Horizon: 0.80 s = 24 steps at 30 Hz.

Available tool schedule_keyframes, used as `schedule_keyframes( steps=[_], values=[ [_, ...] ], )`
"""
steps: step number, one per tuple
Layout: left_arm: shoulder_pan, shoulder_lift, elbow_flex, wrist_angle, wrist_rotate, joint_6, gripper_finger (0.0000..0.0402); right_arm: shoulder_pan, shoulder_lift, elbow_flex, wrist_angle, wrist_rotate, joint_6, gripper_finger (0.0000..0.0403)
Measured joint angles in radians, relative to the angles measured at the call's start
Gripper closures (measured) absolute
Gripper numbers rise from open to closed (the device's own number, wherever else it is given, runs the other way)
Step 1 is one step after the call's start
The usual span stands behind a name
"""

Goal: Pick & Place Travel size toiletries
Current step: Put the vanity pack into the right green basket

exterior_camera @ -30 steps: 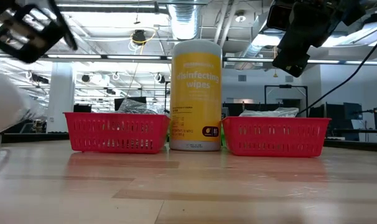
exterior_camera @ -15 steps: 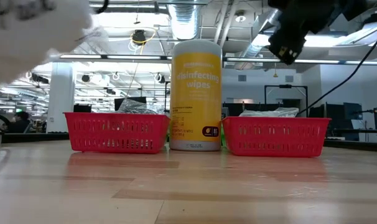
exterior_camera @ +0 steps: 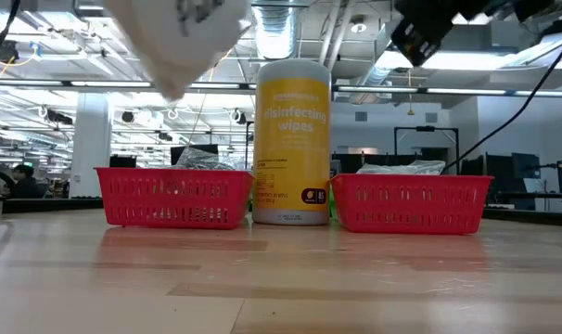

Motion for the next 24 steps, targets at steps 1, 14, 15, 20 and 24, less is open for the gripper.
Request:
schedule_keyframes(
  steps=[1,14,15,20,24],
  values=[
    [0.009,0.000,0.000,0.010,0.006,0.008,0.0401,0.003,0.006,0.000,0.016,0.000,-0.004,0.0244],
    [0.070,0.000,0.000,0.136,0.078,0.069,0.0401,0.018,0.206,0.053,0.261,0.000,-0.105,0.0244],
    [0.071,0.000,0.000,0.139,0.078,0.069,0.0401,0.018,0.222,0.069,0.260,0.000,-0.115,0.0244],
    [0.071,0.000,0.000,0.155,0.086,0.075,0.0401,0.030,0.293,0.159,0.253,-0.001,-0.179,0.0244],
    [0.071,0.000,0.000,0.166,0.098,0.077,0.0401,0.039,0.344,0.231,0.219,-0.001,-0.230,0.0244]
  ],
)
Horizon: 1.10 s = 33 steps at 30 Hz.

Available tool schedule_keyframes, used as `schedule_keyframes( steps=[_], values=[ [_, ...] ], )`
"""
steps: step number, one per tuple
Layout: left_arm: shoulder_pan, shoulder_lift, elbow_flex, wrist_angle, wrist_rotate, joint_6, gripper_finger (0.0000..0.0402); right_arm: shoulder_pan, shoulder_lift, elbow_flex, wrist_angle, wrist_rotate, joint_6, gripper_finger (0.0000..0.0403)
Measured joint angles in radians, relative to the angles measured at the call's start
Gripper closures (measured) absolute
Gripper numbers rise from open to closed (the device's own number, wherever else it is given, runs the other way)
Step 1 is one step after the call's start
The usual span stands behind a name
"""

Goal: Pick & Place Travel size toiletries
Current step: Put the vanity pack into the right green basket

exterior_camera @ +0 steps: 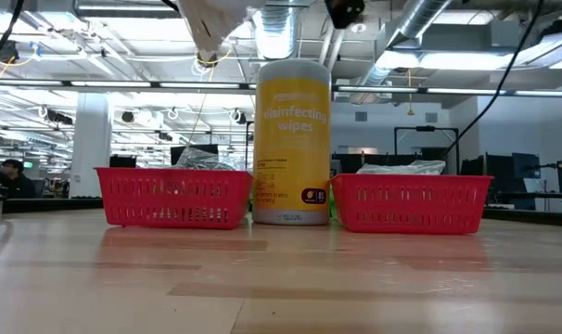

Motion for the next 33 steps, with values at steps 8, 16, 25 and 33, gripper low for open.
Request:
schedule_keyframes(
  steps=[8,16,25,33],
  values=[
    [0.000,0.000,0.000,0.021,0.001,0.037,0.0401,0.013,0.105,0.108,-0.011,-0.003,-0.005,0.0244],
    [0.000,0.000,0.000,0.030,0.001,0.044,0.0401,0.017,0.181,0.168,-0.012,-0.005,-0.033,0.0244],
    [0.001,0.000,0.000,0.036,0.002,0.045,0.0401,0.052,0.171,0.175,-0.004,-0.002,-0.084,0.0244],
    [0.005,0.000,0.000,0.046,0.003,0.068,0.0401,0.069,0.177,0.173,-0.007,0.077,-0.112,0.0244]
  ],
)
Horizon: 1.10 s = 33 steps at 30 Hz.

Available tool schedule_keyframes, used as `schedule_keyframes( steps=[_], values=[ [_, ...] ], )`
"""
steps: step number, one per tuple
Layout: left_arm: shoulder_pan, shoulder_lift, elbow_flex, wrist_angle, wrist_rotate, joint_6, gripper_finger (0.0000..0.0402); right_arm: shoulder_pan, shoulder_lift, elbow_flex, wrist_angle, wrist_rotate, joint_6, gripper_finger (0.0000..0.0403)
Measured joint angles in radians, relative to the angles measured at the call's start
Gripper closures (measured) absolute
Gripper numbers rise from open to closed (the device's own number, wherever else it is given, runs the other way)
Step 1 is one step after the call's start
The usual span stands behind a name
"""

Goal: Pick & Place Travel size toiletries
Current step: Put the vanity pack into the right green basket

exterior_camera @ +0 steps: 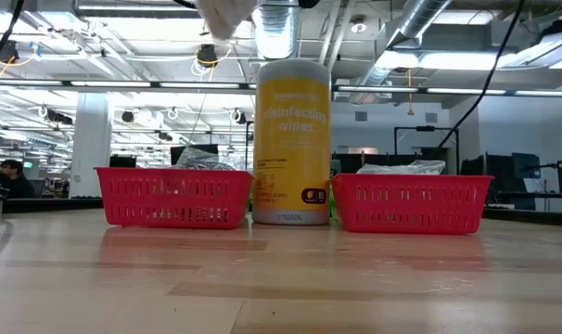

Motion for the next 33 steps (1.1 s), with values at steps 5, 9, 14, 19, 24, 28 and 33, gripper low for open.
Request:
schedule_keyframes(
  steps=[5,9,14,19,24,28,33],
  values=[
    [0.000,0.000,0.000,0.024,0.000,0.009,0.0401,0.000,0.000,0.000,0.004,0.002,-0.020,0.0244],
    [0.000,0.000,0.000,0.033,0.000,0.025,0.0401,0.000,0.000,0.000,0.003,0.002,-0.021,0.0244],
    [0.000,0.000,0.000,0.052,0.000,0.036,0.0401,0.000,0.000,0.000,0.024,0.002,-0.023,0.0244],
    [0.000,0.000,0.000,0.062,0.000,0.060,0.0401,-0.004,0.000,0.000,0.019,0.002,-0.023,0.0261],
    [0.016,0.000,0.000,0.090,-0.005,0.062,0.0401,-0.006,0.000,0.000,0.021,0.002,-0.023,0.0298],
    [0.034,0.000,0.000,0.098,-0.005,0.062,0.0401,-0.007,0.000,0.000,0.005,0.002,-0.023,0.0331],
    [0.039,0.000,0.000,0.098,-0.005,0.062,0.0401,-0.009,0.000,0.000,0.002,0.002,-0.023,0.0388]
  ],
)
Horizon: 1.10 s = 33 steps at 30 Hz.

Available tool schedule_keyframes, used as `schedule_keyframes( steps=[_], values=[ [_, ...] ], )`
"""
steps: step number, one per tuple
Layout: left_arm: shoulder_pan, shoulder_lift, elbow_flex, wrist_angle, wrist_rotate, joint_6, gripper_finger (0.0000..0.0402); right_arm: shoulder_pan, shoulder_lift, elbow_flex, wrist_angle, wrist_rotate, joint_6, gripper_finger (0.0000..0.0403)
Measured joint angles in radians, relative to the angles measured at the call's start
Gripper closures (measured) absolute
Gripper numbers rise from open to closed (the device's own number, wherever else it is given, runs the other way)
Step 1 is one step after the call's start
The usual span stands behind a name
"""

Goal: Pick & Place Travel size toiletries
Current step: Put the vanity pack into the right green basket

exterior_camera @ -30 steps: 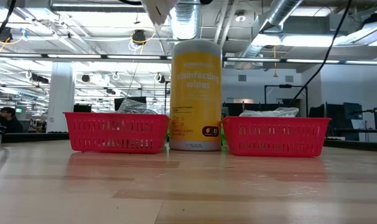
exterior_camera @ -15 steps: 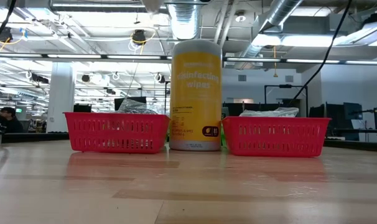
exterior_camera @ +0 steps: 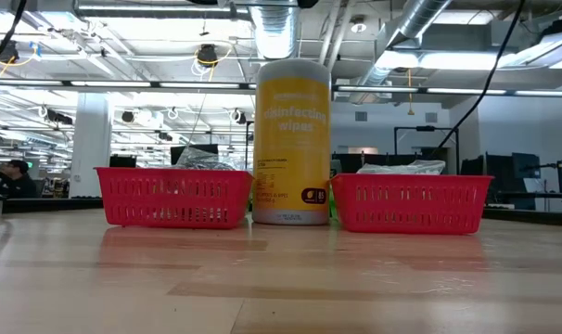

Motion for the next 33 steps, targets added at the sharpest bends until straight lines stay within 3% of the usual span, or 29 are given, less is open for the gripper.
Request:
schedule_keyframes(
  steps=[12,17,26,33],
  values=[
    [0.000,0.000,0.000,0.003,-0.026,0.000,0.0395,0.001,0.000,0.000,-0.002,0.000,0.003,0.0398],
    [0.000,0.000,0.000,0.003,-0.083,0.001,0.0367,0.001,0.000,0.000,-0.003,0.000,0.011,0.0399],
    [-0.005,-0.086,0.000,-0.112,-0.098,0.045,0.0321,0.004,-0.042,-0.001,-0.060,0.000,0.015,0.0401],
    [-0.010,-0.109,-0.001,-0.149,-0.104,0.042,0.0321,0.017,-0.123,-0.001,-0.188,0.110,0.046,0.0402]
  ],
)
